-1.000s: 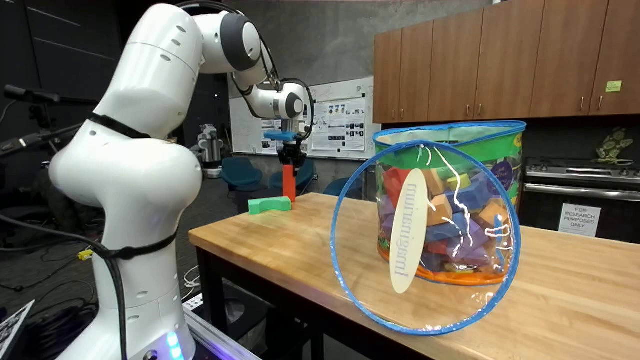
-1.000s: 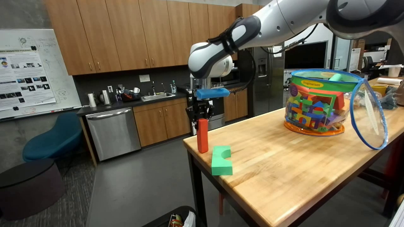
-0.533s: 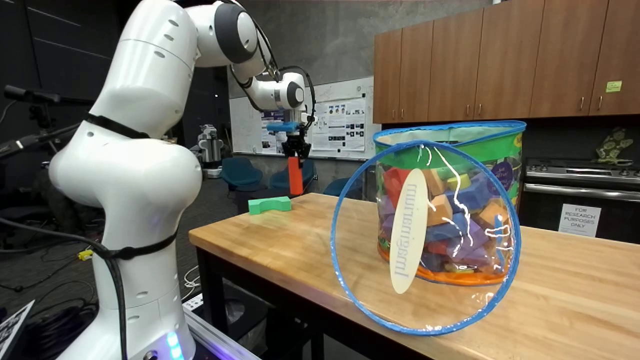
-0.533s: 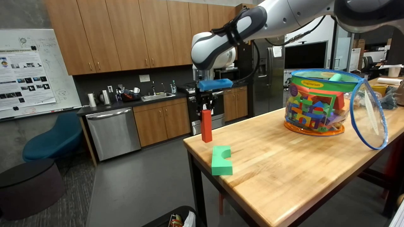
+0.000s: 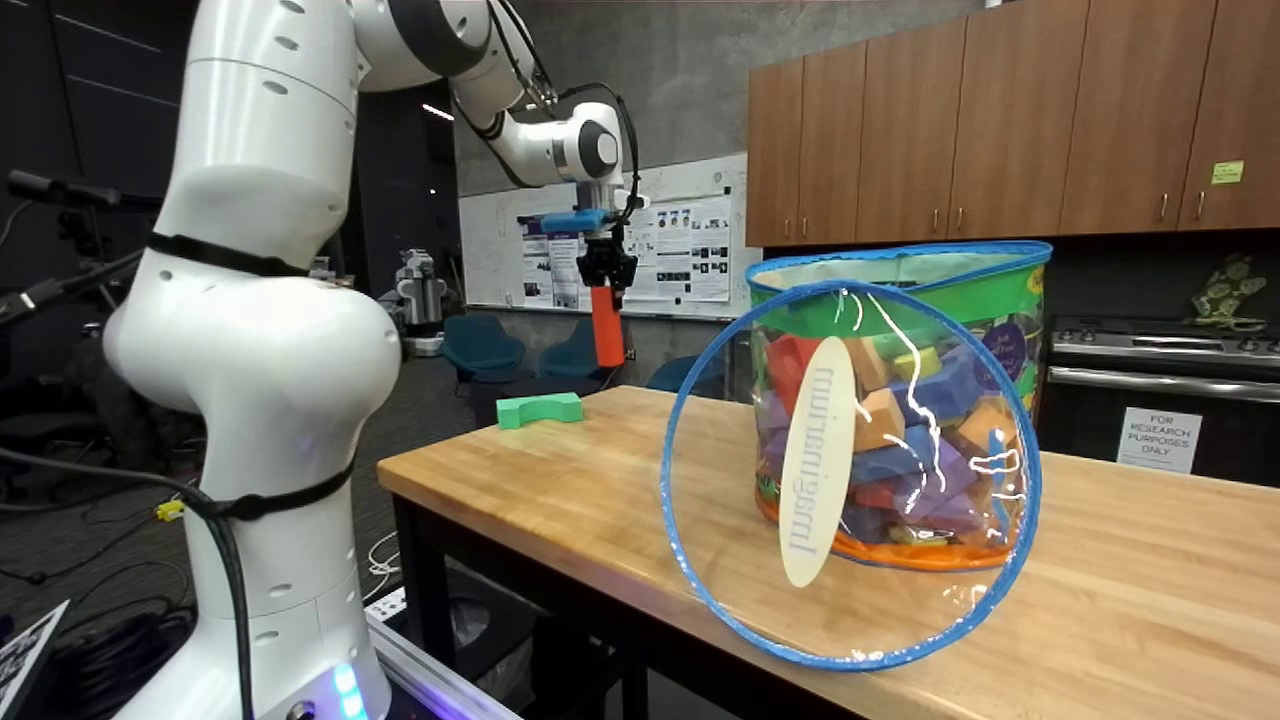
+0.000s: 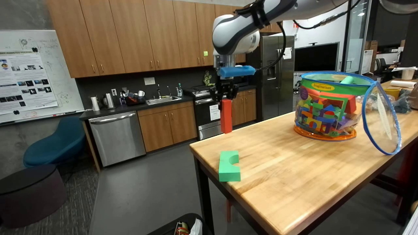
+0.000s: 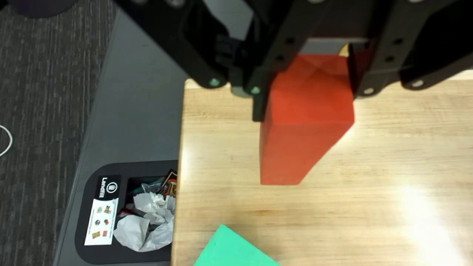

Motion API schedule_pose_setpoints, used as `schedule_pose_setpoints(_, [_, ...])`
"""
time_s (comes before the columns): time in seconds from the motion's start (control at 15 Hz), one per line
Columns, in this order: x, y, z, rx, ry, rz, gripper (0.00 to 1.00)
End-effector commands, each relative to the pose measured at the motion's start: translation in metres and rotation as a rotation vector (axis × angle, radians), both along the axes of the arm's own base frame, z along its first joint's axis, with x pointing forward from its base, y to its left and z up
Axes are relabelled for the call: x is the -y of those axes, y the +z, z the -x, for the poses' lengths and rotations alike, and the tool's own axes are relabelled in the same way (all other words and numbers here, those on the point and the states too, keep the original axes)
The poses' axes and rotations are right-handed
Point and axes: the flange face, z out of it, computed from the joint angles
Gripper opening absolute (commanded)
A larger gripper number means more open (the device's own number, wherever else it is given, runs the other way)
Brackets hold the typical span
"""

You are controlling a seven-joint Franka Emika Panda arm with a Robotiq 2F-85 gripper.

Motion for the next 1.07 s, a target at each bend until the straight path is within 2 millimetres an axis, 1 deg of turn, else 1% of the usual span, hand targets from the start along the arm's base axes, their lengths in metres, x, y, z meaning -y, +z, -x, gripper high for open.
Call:
schedule_pose_setpoints(0.0, [0.036,0.02,0.039,0.043,-0.03,0.01,0.16])
schedule_pose_setpoints(0.6, [0.128,0.046,0.12,0.221,-0.154,0.003,0.16])
schedule_pose_setpoints(0.73, [0.149,0.053,0.138,0.271,-0.182,0.007,0.16])
schedule_pose_setpoints(1.0, [0.192,0.074,0.173,0.337,-0.25,0.019,0.16])
